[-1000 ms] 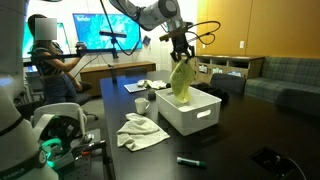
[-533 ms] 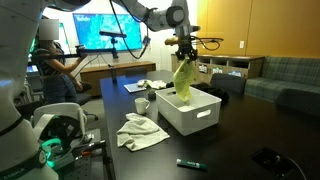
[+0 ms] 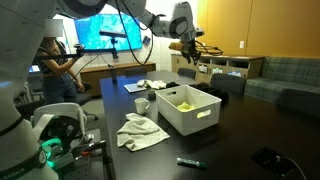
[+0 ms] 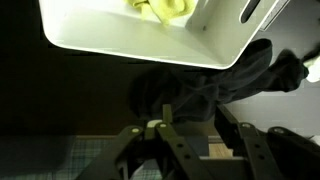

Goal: Put the yellow and white cloths in the storage box and put the marker in the mug cup

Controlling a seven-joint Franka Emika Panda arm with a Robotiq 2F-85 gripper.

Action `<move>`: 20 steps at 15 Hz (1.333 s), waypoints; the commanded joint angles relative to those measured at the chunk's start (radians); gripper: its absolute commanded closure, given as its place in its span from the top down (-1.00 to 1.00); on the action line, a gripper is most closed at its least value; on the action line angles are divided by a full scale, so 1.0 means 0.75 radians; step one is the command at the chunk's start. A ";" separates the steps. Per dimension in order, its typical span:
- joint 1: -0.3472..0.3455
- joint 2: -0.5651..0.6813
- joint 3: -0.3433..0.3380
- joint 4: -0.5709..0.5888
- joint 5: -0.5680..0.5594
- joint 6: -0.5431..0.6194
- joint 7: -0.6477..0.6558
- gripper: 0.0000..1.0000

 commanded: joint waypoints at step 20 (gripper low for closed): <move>-0.376 -0.115 -0.273 -0.774 0.105 -0.037 0.099 1.00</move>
